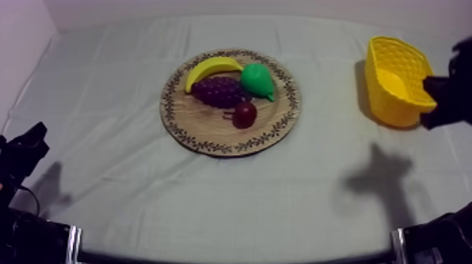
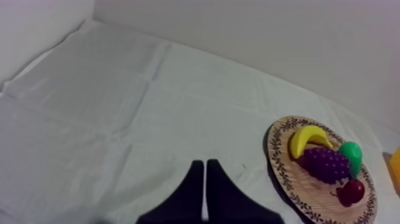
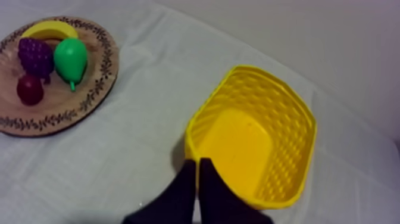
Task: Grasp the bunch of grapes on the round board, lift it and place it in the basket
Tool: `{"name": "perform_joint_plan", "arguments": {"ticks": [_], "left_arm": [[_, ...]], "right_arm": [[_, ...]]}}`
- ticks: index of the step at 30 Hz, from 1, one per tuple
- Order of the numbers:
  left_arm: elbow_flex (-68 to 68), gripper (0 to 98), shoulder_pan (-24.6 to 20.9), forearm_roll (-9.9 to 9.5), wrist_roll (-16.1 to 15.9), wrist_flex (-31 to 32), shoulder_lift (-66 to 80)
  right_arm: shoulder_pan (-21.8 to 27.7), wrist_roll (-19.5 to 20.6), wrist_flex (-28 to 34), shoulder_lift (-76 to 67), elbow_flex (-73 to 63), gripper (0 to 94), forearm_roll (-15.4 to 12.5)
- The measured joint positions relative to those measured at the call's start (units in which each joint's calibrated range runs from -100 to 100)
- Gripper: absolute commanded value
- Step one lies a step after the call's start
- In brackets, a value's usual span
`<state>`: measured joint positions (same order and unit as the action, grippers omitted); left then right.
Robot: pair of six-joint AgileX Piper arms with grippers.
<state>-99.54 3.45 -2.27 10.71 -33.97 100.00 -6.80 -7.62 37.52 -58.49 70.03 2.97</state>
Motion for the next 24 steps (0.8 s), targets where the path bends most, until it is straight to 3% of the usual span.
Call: {"name": "perform_joint_plan", "arguments": {"ticks": [12,24], "left_arm": [[0.00,0.0,0.00,0.00,0.00,0.00,0.00],[0.00,0.0,0.00,0.00,0.00,0.00,0.00]], "right_arm": [[-1.70,-3.24,11.64,17.24,-32.12,0.3,-5.51],[-9.04,-4.47,18.13,33.76,-58.56,0.3,-6.09]]}}
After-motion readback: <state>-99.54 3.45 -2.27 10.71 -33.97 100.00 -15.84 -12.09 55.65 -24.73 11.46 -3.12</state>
